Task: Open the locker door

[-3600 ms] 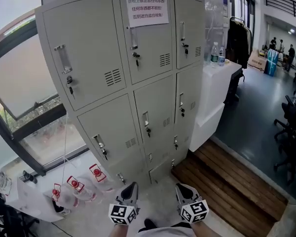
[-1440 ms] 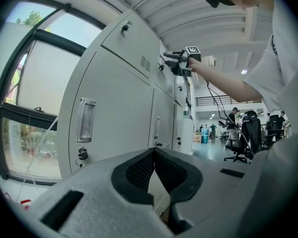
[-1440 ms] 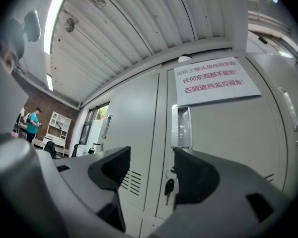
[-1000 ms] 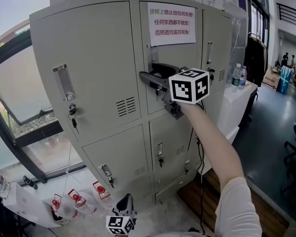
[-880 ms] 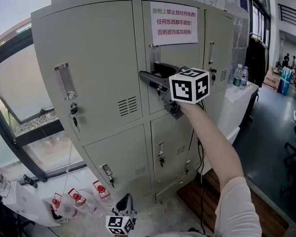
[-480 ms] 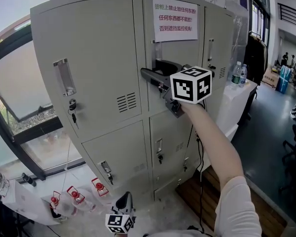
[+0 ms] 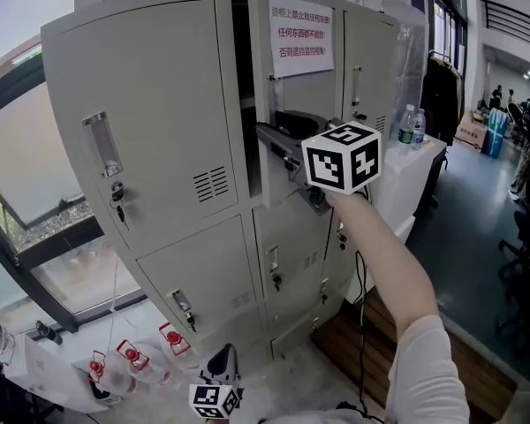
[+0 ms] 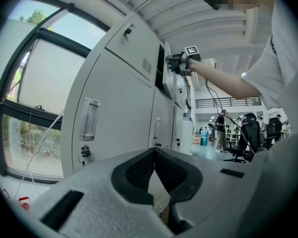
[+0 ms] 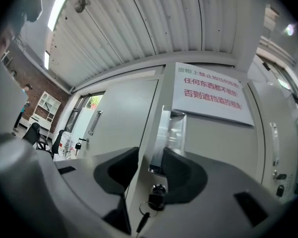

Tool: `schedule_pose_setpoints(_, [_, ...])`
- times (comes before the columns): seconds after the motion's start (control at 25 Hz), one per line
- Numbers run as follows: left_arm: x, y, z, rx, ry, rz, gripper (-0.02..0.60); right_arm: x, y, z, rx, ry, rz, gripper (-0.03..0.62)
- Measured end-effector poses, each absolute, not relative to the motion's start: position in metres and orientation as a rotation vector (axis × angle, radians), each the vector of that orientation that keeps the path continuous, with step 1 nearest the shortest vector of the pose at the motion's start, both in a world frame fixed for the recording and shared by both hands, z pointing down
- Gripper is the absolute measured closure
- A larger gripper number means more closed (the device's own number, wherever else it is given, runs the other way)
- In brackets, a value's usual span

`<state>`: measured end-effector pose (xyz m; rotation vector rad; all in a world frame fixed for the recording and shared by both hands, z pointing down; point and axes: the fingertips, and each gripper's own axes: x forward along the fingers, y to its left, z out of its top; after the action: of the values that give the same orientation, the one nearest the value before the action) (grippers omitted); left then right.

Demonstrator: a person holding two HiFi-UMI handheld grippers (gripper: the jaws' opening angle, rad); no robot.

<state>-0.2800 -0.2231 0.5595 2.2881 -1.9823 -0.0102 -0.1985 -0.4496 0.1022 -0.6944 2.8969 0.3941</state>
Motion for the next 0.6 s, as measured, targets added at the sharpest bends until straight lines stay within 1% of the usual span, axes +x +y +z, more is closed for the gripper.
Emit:
schedule_pose_setpoints(0.08, [-0.277,-0.223,0.560,2.296,-1.972,-0.009,0.579,-0.192,-0.449,0.102,-0.717,2.891,0.390,0.461])
schedule_pose_setpoints(0.6, [-0.266,-0.225,0.558,2.346,-1.913,-0.004,0.578,-0.172,-0.441,0.101,-0.796,2.893,0.414,0.459])
